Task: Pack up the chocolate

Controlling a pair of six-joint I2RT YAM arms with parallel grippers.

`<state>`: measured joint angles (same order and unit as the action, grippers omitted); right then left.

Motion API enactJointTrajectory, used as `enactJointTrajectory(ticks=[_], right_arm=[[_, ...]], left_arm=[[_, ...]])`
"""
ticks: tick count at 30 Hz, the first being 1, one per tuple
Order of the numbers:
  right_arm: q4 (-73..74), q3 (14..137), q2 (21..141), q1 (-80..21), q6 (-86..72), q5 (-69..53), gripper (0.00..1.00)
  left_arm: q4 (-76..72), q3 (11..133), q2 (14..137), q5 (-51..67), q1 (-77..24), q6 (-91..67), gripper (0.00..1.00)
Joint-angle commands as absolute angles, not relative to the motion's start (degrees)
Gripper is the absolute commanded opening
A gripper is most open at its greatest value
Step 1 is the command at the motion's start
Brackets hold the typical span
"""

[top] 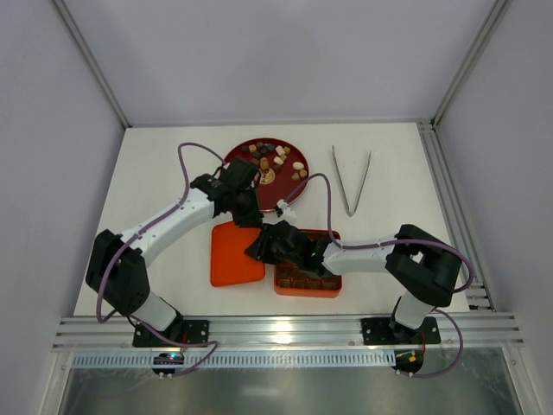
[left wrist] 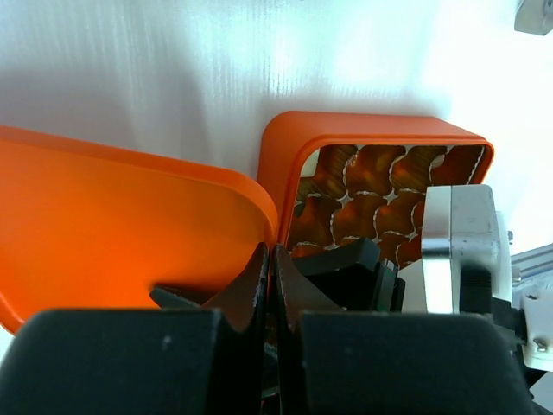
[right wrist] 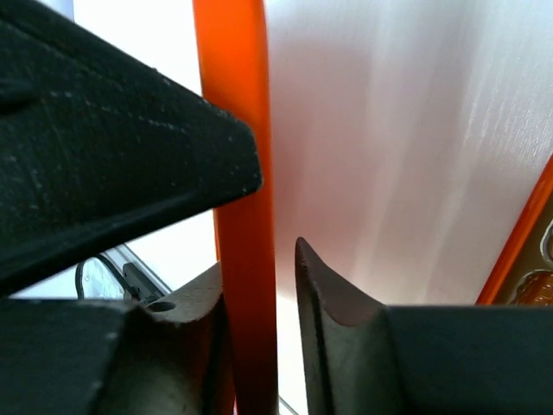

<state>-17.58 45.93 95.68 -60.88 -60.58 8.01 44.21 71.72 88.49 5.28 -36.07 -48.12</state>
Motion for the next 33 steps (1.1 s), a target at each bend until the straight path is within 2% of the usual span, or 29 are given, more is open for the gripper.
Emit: enactJointTrajectory(ticks=[1,3,4,6,7,11,13,16,21,27,30,33], right_arm=[[-19.34,46.76,95.63,-60.91,-60.56,9.23,0.29],[-18.73,46.58,94.57,-60.91,-60.29,9.58,0.2],[-17.76,46.5,94.22,-60.91,-60.29,9.93,0.13],[-17.05,46.49,92.99,-60.91,-59.94,10.37,0.08],[-16.53,46.49,92.64,-60.91,-59.77,10.37,0.06],[-15.21,47.02,90.88,-60.91,-59.15,10.19,0.04],[-13.37,47.98,89.92,-60.91,-58.54,10.11,0.04],[-11.96,48.95,88.69,-60.65,-58.1,9.41,0.04],[-6.69,51.41,85.35,-58.19,-58.01,6.33,0.04],[9.74,58.52,78.67,-51.87,-55.47,1.24,0.04],[20.0,64.05,75.95,-47.38,-53.54,-2.72,0.04],[26.6,68.36,73.74,-42.46,-51.51,-5.88,0.04]], left_arm=[[42.1,71.19,86.84,7.21,-36.21,-48.96,0.01],[42.19,70.84,86.49,7.12,-36.21,-48.17,0.07],[42.1,70.67,86.22,6.6,-36.21,-48.08,0.16],[42.1,70.4,85.26,6.42,-36.21,-47.29,0.24],[42.1,70.4,84.99,5.63,-36.21,-46.94,0.38],[43.93,72.41,83.24,2.82,-36.04,-44.92,0.63],[44.91,74.79,82.27,1.5,-35.86,-43.07,0.7],[45.96,77.24,80.34,0.44,-34.81,-41.06,0.77],[46.06,78.05,74.02,-2.46,-32.09,-35.61,0.8],[39.65,73.32,62.51,-0.18,-31.9,-26.03,0.8],[35.87,70.59,57.32,-2.54,-35.49,-21.64,0.81],[34.19,69.79,55.29,-13.06,-45.32,-16.8,0.83]])
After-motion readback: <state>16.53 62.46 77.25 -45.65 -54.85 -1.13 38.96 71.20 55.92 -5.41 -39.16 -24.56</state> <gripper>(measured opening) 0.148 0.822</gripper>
